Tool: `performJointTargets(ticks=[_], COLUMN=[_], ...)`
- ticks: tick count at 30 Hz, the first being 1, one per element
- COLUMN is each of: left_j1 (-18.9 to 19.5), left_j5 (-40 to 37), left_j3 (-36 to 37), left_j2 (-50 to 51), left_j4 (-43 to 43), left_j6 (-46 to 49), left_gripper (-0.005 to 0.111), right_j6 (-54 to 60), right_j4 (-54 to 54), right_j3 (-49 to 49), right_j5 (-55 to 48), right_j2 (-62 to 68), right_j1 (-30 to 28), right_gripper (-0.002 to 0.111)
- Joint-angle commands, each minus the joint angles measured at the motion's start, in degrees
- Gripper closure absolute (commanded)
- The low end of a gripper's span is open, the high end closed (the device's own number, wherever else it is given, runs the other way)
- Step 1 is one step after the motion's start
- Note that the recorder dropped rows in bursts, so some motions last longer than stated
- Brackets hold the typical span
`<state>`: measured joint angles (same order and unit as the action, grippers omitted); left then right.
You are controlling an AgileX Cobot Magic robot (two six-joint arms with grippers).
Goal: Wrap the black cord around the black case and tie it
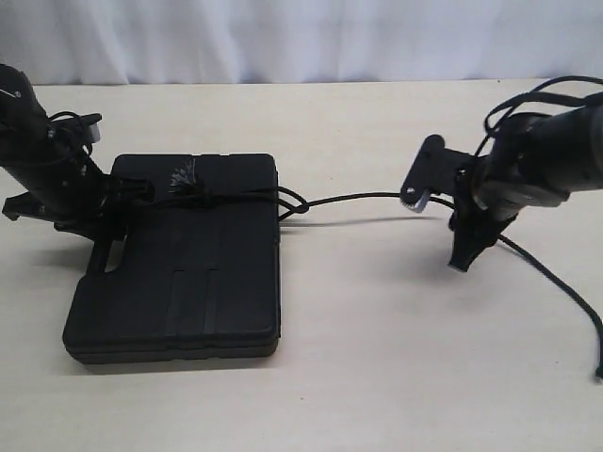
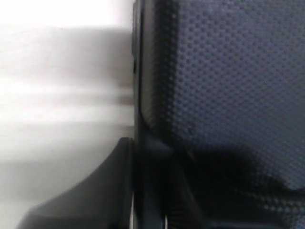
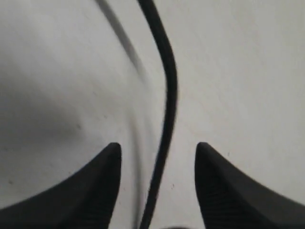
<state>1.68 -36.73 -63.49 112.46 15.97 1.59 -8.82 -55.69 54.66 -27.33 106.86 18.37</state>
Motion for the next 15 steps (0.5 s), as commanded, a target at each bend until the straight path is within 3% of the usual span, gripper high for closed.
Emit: performJointTargets(ticks=[1, 7, 15], left_j1=[0.3, 0.3, 0.3], left_j5=[1.8, 1.6, 0.7], left_j3=[0.1, 0.1, 0.1], left_j2=[-0.6, -0.6, -0.6], left_j4=[0.6, 0.6, 0.6], left_j6=[0.2, 0.2, 0.2], left_gripper=[0.107, 0.107, 0.107], right_j6=[0.6, -2.1, -8.3], right_j4=[-5.3, -14.7, -16.7], right_j3=[0.0, 0.1, 6.2], right_j5=[-0.2, 2.5, 5.5], right_j2=[-0.6, -0.6, 1.9], right_j1=[8.2, 18.1, 19.0], right_gripper=[0.051, 0.051, 0.057])
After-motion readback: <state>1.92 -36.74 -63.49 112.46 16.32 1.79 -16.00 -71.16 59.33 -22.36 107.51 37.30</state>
